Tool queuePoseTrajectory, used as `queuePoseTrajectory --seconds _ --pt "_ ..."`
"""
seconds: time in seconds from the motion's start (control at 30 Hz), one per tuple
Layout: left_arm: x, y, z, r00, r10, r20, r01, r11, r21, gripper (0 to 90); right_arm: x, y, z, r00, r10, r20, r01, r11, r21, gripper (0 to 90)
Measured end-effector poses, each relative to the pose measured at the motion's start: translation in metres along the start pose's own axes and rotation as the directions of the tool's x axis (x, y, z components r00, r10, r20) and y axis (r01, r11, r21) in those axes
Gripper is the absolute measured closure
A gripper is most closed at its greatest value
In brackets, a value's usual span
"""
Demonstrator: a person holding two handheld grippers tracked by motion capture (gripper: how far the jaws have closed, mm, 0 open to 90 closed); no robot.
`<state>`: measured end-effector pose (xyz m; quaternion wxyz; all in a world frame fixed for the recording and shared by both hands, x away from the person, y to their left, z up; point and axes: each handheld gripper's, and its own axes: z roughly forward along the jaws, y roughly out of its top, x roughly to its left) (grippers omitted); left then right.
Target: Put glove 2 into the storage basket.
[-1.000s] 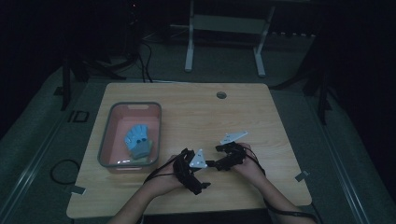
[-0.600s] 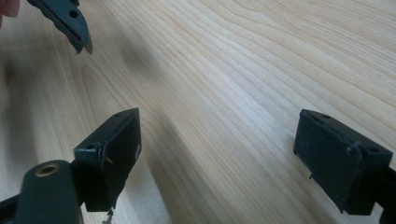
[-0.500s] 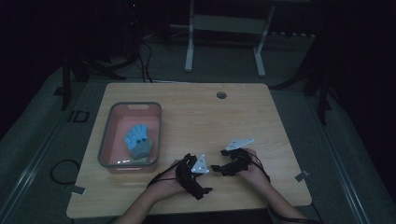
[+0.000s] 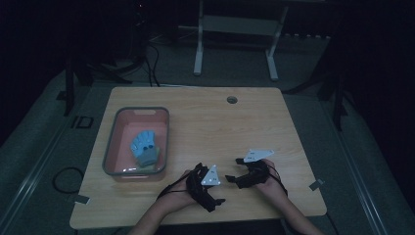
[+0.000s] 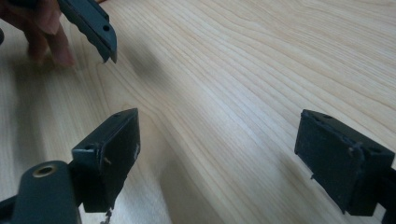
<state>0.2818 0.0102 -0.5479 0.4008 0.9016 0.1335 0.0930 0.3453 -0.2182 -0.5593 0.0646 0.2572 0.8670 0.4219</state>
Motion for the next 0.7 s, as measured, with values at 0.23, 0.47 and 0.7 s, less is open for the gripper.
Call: queuePoseTrajectory --seconds 0.23,0.47,0.7 --pt "-0.003 -0.0024 0.0018 1.0 0.003 -0.004 -0.003 1.0 0.0 2.4 -0.0009 -0.0061 -0.0078 0.9998 -0.004 0.018 0.004 1.0 -0.01 14.1" --pt "-0.0065 -0.0073 0.0038 1.0 -0.005 0.001 0.005 1.0 -0.003 2.4 -0.0012 -0.0079 -0.0077 0.9995 -0.009 0.03 0.01 1.0 -0.01 14.1" --pt "-0.0058 -0.0081 0.0027 1.0 0.004 -0.008 -0.004 0.9999 -0.01 2.4 -0.0028 -0.0086 -0.0075 0.9993 -0.006 0.036 0.006 1.0 -0.009 14.1"
